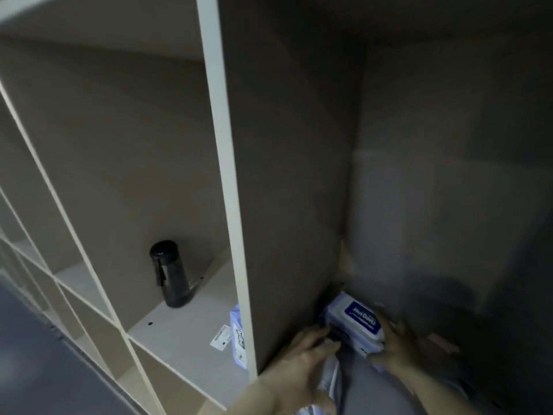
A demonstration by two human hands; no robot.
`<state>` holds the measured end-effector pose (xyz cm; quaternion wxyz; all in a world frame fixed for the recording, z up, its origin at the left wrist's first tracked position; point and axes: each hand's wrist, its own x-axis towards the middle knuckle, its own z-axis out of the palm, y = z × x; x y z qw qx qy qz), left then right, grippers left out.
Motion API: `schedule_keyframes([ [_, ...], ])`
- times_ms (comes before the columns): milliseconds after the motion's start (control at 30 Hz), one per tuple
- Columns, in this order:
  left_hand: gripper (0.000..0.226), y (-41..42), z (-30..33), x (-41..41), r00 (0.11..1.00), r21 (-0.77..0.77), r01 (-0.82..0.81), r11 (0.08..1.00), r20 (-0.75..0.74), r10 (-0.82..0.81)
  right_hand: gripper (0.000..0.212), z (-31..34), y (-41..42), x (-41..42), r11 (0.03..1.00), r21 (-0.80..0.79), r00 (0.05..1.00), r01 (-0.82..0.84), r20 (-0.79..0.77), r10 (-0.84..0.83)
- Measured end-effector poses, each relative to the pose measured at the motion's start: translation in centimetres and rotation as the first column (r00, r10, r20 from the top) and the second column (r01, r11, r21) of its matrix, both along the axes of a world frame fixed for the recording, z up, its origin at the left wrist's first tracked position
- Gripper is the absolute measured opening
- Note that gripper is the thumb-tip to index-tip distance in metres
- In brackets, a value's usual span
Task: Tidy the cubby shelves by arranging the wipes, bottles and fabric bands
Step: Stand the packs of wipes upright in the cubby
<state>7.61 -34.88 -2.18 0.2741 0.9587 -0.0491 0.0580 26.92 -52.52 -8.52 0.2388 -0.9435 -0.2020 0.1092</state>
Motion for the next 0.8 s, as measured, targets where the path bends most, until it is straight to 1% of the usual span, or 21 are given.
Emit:
schedule_keyframes([
  [33, 0.080, -0.1, 0.1, -0.2, 1.000, 0.022, 0.009, 1.000, -0.019, -0.009, 0.103, 0.6, -0.1, -1.0, 1.000, 0.028, 1.000, 0.011, -0.008, -0.010],
  [167, 0.075, -0.3, 0.4, -0.8, 0.989, 0.110, 0.099, 0.989, -0.116, -0.087, 0.078, 3.6, -0.5, -4.9, 0.998, 0.041, 0.990, 0.041, 0.133, -0.046],
  [233, 0.076, -0.3, 0.1, -0.9, 0.984, 0.123, 0.117, 0.985, -0.147, -0.099, 0.070, 5.8, -0.4, -6.2, 0.995, 0.076, 0.992, 0.063, 0.103, -0.071],
  [333, 0.092, -0.5, 0.0, -0.8, 0.990, 0.120, 0.055, 0.991, -0.134, -0.039, 0.069, 9.5, -0.6, -7.5, 0.983, 0.102, 0.985, 0.153, 0.063, -0.160],
  [367, 0.096, -0.6, 0.2, -0.8, 0.988, 0.113, 0.015, 0.993, -0.152, 0.002, 0.070, 10.5, -0.9, -7.8, 0.986, 0.086, 0.986, 0.141, 0.075, -0.147],
  [433, 0.097, -0.7, 0.6, -0.9, 0.978, 0.108, -0.013, 0.994, -0.205, 0.035, 0.075, 11.9, -2.0, -8.0, 0.999, 0.010, 0.993, 0.044, 0.110, -0.045],
  [500, 0.095, -0.7, 1.0, -0.8, 0.971, 0.094, 0.012, 0.995, -0.237, 0.011, 0.083, 13.1, -3.3, -8.1, 0.991, -0.093, 0.988, -0.096, 0.114, 0.106],
  [567, 0.094, -0.7, 1.2, -0.7, 0.971, 0.053, 0.029, 0.998, -0.237, -0.016, 0.091, 14.0, -4.1, -8.4, 0.947, -0.186, 0.955, -0.263, 0.091, 0.283],
  [633, 0.093, -0.7, 1.1, -0.5, 0.976, 0.000, 0.035, 0.999, -0.217, -0.034, 0.099, 14.2, -3.7, -9.4, 0.897, -0.234, 0.917, -0.376, 0.050, 0.397],
  [733, 0.093, -0.5, 0.6, -0.4, 0.976, -0.062, 0.050, 0.997, -0.209, -0.062, 0.113, 11.7, -2.4, -11.3, 0.859, -0.237, 0.886, -0.453, -0.015, 0.463],
  [800, 0.096, -0.3, 0.2, -0.5, 0.967, -0.067, 0.085, 0.994, -0.236, -0.099, 0.116, 9.1, -2.0, -12.7, 0.861, -0.233, 0.888, -0.452, -0.029, 0.458],
])
